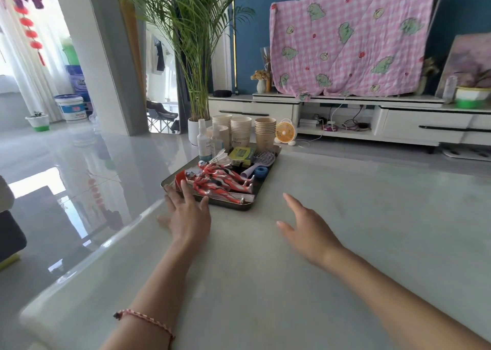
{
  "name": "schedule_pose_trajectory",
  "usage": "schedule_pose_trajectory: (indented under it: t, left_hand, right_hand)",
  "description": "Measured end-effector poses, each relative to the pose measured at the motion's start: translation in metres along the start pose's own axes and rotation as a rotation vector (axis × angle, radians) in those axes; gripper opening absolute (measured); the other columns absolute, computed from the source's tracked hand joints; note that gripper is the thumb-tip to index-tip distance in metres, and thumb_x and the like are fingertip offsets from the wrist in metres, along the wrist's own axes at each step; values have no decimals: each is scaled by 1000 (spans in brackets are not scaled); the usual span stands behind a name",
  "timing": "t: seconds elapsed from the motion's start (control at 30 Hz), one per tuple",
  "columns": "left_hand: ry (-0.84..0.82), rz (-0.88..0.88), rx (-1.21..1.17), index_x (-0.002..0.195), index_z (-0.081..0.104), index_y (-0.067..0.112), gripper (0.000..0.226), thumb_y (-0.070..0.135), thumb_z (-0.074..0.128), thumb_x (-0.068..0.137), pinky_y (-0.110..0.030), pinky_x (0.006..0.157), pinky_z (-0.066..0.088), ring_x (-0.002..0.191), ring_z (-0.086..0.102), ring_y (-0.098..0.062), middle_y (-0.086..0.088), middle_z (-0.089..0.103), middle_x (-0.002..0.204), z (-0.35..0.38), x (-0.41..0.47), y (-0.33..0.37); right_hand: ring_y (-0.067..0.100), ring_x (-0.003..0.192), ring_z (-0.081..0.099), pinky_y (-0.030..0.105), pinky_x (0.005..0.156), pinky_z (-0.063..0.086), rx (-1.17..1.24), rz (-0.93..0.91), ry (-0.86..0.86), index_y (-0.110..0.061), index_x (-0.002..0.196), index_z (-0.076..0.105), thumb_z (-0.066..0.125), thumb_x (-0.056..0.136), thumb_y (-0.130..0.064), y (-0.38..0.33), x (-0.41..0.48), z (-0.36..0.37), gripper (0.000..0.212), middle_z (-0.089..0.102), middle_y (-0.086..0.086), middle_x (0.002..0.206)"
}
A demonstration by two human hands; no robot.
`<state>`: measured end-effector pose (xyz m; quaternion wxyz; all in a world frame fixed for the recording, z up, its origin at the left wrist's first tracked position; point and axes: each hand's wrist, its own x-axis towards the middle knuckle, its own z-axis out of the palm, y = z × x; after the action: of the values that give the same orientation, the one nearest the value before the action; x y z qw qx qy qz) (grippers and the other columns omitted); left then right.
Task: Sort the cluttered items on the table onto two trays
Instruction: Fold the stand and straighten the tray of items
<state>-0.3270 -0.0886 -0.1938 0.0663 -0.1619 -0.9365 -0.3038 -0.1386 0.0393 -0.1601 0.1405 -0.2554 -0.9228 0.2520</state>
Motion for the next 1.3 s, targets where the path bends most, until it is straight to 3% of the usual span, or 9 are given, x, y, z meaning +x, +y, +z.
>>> schedule_pose_trajectory:
  t: [0.17, 0.33, 0.47, 0.6, 0.7, 0.83, 0.93, 1.1, 1.3]
  left_hand:
    - [317, 427, -179, 134, 42, -2, 42, 12, 46, 94, -56, 111, 20, 138, 25, -39, -25, 27, 149, -7, -47, 34]
    - [-43, 921, -307, 123, 58, 3, 45, 27, 37, 90, -51, 106, 28, 130, 43, -34, -17, 45, 140, 41, -171, 137]
    - [-348, 1133, -421, 129, 55, 16, 43, 34, 36, 95, -32, 110, 24, 135, 39, -21, -5, 42, 144, 64, -283, 211]
    - [-281, 1421, -454, 99, 70, 19, 32, 29, 43, 86, -24, 89, 45, 103, 62, -17, 0, 67, 114, 73, -358, 251]
    - [-142, 1602, -328, 82, 69, 21, 30, 30, 41, 84, -23, 77, 35, 88, 52, -13, 5, 65, 93, 85, -377, 255]
    - [-52, 1605, -204, 87, 62, 21, 13, 22, 56, 76, -23, 68, 32, 74, 57, -13, 7, 60, 83, 92, -383, 254]
    - [-148, 1522, -127, 93, 52, 21, 54, 16, 83, 48, -21, 59, 41, 66, 59, -11, 10, 59, 77, 91, -385, 256]
    - [-146, 1512, 67, 60, 57, 26, 40, 21, 89, 38, -20, 53, 39, 51, 54, -10, 10, 53, 58, 85, -386, 264]
    - [-90, 1501, 98, 50, 56, 25, 39, 30, 92, 36, -20, 51, 40, 50, 55, -11, 8, 53, 55, 80, -377, 263]
  right_hand:
    - [15, 139, 25, 22, 111, 18, -219, 106, 142, -16, 147, 25, 46, 97, -26, 78, -96, -91, 55, 32, 0, 151]
    - [26, 115, 52, 22, 98, 29, -309, 187, 439, -6, 119, 58, 59, 86, -3, 155, -208, -163, 33, 60, 8, 121]
    - [14, 93, 51, 22, 83, 37, -245, 351, 604, -5, 111, 61, 50, 87, 4, 192, -265, -192, 27, 60, 9, 109]
    - [32, 114, 50, 32, 89, 39, -190, 758, 678, -7, 124, 53, 46, 88, -1, 227, -301, -211, 37, 52, 18, 124]
    - [37, 116, 50, 35, 92, 40, -192, 935, 549, -4, 127, 51, 44, 92, -7, 247, -318, -212, 36, 48, 23, 127]
    - [39, 90, 55, 34, 67, 34, -102, 931, 509, -3, 70, 47, 43, 91, -4, 256, -324, -204, 21, 52, 19, 79]
    - [40, 91, 60, 33, 66, 38, -20, 926, 563, -2, 78, 56, 45, 88, -1, 256, -323, -197, 14, 63, 27, 89]
    - [41, 84, 63, 35, 69, 48, 103, 906, 666, 1, 77, 60, 42, 82, 6, 254, -321, -191, 19, 65, 29, 86]
    - [40, 77, 62, 34, 64, 45, 146, 869, 669, 8, 79, 59, 42, 80, 7, 244, -318, -183, 17, 64, 28, 78]
